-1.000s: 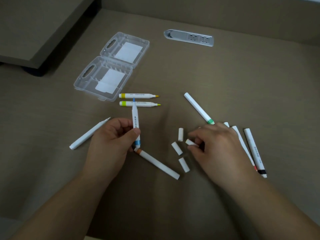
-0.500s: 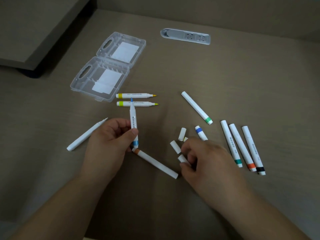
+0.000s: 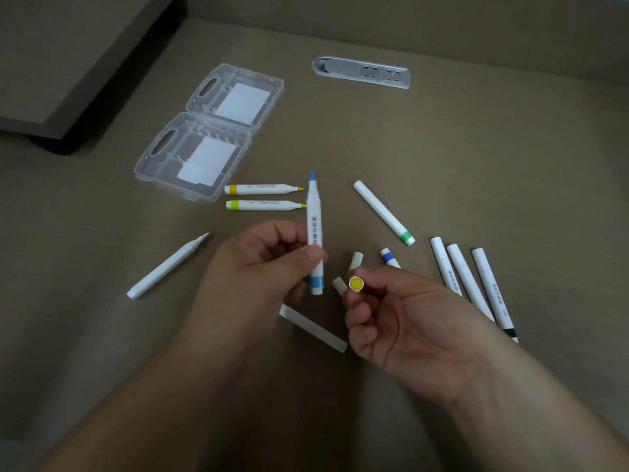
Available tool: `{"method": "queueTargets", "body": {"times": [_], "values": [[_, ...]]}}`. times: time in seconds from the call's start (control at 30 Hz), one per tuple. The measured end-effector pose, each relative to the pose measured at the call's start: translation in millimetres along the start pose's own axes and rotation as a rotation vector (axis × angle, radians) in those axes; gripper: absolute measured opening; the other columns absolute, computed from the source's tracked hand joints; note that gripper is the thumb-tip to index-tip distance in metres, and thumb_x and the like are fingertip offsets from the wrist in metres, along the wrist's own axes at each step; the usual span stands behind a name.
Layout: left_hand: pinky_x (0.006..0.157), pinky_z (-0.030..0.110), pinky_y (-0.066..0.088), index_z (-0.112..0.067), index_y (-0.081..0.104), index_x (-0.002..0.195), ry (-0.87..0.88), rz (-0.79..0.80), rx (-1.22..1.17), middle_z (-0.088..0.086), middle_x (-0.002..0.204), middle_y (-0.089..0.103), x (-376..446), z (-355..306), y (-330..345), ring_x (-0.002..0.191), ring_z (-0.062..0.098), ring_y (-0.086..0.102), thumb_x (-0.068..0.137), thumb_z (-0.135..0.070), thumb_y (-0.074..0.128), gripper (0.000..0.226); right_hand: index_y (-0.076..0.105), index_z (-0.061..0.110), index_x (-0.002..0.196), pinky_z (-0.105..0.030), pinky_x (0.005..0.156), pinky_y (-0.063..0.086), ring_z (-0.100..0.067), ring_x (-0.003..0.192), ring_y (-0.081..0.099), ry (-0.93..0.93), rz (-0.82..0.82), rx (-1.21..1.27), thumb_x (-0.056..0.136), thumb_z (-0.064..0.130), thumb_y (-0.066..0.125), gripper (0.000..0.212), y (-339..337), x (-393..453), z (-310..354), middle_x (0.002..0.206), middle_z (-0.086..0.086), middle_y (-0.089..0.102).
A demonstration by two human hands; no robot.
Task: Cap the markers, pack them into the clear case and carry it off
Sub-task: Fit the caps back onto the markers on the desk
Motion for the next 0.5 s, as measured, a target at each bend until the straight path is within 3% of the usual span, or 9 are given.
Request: {"method": "queueTargets", "body": {"times": [0.13, 0.2, 0.3, 0.4, 0.5], "values": [[0.06, 0.036, 0.048, -0.024, 0.076, 0.079, -0.02, 0.003, -0.001, 0.005, 0.076, 0.073, 0, -1, 3, 0.068, 0.028, 0.057, 0.075, -0.017, 0.073, 0.008, 0.072, 0.009, 0.081, -0.024, 0.049, 0.037, -0.012, 0.052, 0.05, -0.163, -0.102, -0.174, 0.083, 0.01, 0.067, 0.005, -6, -1, 4, 0.065, -0.005, 0.061], [0.061, 0.036, 0.048, -0.02, 0.074, 0.084, -0.026, -0.023, 0.008, 0.006, 0.077, 0.074, 1, 1, 1, 0.07, 0.03, 0.057, 0.082, -0.011, 0.073, 0.009, 0.074, 0.016, 0.082, -0.023, 0.052, 0.041, -0.01, 0.054, 0.054, -0.387, -0.24, -0.514, 0.086, 0.009, 0.068, 0.011, -14, -2, 10, 0.064, -0.001, 0.066], [0.06, 0.034, 0.047, -0.019, 0.072, 0.086, -0.035, -0.039, 0.018, 0.006, 0.078, 0.074, 1, 2, 1, 0.071, 0.03, 0.057, 0.086, -0.005, 0.066, 0.015, 0.07, 0.029, 0.085, -0.012, 0.054, 0.045, -0.002, 0.06, 0.06, -0.7, -0.428, -1.162, 0.085, 0.017, 0.071, 0.013, -22, -9, 13, 0.065, 0.006, 0.067], [0.06, 0.033, 0.049, -0.021, 0.073, 0.086, -0.058, -0.043, 0.034, 0.008, 0.08, 0.075, 0, 7, 3, 0.071, 0.028, 0.058, 0.086, -0.007, 0.066, 0.015, 0.06, 0.037, 0.098, -0.011, 0.056, 0.04, -0.002, 0.07, 0.057, -0.732, -0.47, -1.557, 0.088, 0.03, 0.067, 0.014, -21, -10, 6, 0.072, 0.01, 0.059], [0.06, 0.031, 0.049, -0.022, 0.073, 0.087, -0.078, -0.052, 0.028, 0.006, 0.081, 0.075, 0, 12, 3, 0.072, 0.025, 0.059, 0.086, -0.008, 0.067, 0.015, 0.053, 0.039, 0.104, -0.01, 0.06, 0.033, 0.002, 0.074, 0.049, -0.685, -0.442, -1.693, 0.09, 0.038, 0.062, 0.017, -17, -7, -1, 0.079, 0.014, 0.052]]}}
Point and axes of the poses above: each hand's wrist, its own x-axis towards the middle knuckle, its own y-axis out of the palm, z = x × y, the point moved 3 cm from there along x, towards the middle knuckle
